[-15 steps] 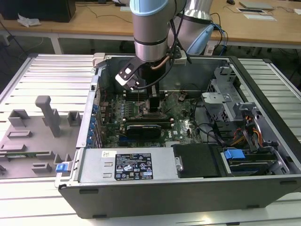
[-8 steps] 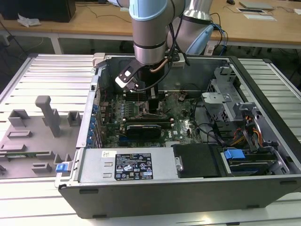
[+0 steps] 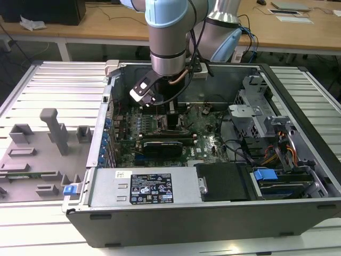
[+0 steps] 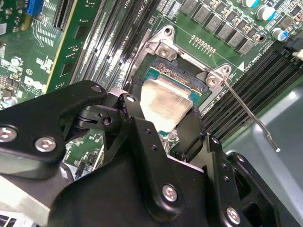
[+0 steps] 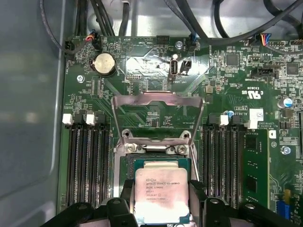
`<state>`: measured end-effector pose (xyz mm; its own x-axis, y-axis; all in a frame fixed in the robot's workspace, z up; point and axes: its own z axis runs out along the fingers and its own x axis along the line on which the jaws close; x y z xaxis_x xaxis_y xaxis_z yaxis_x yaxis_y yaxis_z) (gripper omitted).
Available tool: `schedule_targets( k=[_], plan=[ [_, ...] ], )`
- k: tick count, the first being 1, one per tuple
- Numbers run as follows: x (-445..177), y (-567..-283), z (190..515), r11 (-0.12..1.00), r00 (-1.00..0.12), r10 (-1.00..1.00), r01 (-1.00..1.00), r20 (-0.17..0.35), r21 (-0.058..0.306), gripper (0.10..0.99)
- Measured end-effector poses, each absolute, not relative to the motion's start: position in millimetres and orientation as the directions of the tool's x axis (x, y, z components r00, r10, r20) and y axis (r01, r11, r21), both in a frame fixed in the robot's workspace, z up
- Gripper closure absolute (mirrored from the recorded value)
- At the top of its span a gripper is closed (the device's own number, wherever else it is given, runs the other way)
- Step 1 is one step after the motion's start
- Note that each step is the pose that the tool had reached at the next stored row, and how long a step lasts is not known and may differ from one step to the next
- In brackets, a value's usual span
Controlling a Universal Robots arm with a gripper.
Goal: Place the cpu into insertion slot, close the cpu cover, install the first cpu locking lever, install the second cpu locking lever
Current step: 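Place the cpu into insertion slot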
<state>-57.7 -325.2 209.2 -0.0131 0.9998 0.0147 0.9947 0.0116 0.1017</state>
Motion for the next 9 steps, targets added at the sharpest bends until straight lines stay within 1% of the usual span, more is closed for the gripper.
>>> schedule_targets(
  k=[9],
  plan=[
    [-58.5, -323.4, 201.5, -0.011, 0.01, 1.0, 0.995, 0.015, 0.102, 0.545]
  ],
)
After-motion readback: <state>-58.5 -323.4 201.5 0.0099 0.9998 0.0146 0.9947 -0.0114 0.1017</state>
